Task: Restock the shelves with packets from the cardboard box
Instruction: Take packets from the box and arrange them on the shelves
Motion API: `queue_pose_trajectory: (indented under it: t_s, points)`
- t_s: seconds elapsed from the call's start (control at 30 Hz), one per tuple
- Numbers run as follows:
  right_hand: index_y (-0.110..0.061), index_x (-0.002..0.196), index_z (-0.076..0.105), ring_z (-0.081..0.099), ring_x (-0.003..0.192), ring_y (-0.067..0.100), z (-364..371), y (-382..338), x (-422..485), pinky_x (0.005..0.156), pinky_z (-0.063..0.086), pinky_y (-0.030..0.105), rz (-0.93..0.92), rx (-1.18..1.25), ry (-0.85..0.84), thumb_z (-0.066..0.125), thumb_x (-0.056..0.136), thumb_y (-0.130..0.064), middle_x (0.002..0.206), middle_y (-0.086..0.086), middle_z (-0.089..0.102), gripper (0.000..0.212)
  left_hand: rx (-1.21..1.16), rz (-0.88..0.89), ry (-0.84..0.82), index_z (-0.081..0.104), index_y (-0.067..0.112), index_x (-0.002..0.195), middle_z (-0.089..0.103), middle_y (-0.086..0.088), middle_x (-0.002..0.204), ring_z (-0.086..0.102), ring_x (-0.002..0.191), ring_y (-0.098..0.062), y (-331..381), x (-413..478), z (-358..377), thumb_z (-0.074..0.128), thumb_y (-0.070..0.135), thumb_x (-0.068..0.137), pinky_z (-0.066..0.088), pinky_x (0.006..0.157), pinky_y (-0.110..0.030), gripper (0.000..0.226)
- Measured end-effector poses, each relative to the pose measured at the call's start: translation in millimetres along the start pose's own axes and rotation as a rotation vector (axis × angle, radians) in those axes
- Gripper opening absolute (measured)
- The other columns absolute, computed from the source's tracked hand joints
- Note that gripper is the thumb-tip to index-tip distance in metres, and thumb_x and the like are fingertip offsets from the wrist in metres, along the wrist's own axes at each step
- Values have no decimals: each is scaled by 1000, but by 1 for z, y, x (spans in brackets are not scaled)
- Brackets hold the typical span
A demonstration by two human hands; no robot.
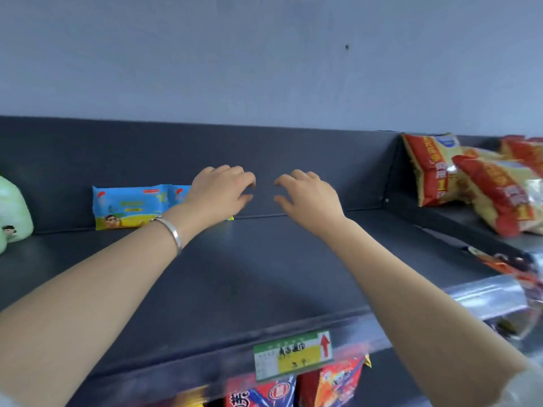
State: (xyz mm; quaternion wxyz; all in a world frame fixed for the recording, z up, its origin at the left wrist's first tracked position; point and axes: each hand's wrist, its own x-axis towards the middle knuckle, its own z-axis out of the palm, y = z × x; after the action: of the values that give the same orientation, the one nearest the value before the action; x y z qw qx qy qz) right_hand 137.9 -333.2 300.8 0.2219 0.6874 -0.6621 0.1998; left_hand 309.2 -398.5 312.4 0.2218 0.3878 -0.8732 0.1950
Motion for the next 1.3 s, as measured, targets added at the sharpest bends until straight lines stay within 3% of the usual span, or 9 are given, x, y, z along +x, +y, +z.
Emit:
queue_pose_trajectory:
  t_s: [0.17,0.43,0.6,0.7,0.9,1.0,1.13,1.3]
  points:
    - [-22,124,54,50,109,28,-41,82,-78,77,41,37,141,-69,56,47,95,-36,116,2,58,33,-99,153,70,54,23,112,58,5,100,54,98,-21,97,17,-15,46,33,94,33,77,-31,22]
    - [-18,121,58,51,112,31,-99,211,-231,82,44,40,291,-150,51,52,94,-32,117,5,60,31,-219,372,78,54,21,115,61,1,104,56,100,-22,300,21,-22,47,34,94,41,82,-36,25]
    - [-15,112,64,58,102,36,-113,277,-333,73,46,40,355,-167,57,57,89,-27,108,8,65,27,-315,448,45,58,20,112,62,-1,104,57,101,-26,413,-3,-3,50,33,92,40,80,-36,25]
    - [-16,113,62,56,102,34,-102,301,-393,67,41,36,429,-165,-61,54,91,-27,108,6,63,25,-364,503,-65,57,20,113,62,-2,108,57,105,-25,467,-26,24,49,34,92,41,83,-36,26]
    - [-22,122,55,53,111,31,-51,318,-481,78,46,38,581,-92,-374,49,94,-30,114,4,59,29,-393,543,-383,54,22,114,60,1,108,55,107,-23,532,-72,90,47,36,94,40,85,-35,26]
    - [-26,122,54,53,112,30,-21,319,-513,76,46,36,662,-71,-516,44,96,-32,116,1,58,29,-397,520,-538,54,22,114,59,0,111,54,110,-22,549,-99,125,46,36,93,40,86,-34,26]
    - [-20,122,53,51,114,31,17,325,-537,82,48,40,711,-18,-675,48,95,-32,117,5,56,30,-385,466,-776,53,20,112,57,-1,117,55,109,-24,557,-137,176,47,38,92,41,74,-33,27]
    - [-19,129,50,44,121,32,59,330,-537,90,42,40,712,-61,-833,48,94,-37,126,8,50,39,-354,363,-1054,48,15,116,55,-6,121,54,111,-28,562,-173,220,55,52,86,46,81,-37,48]
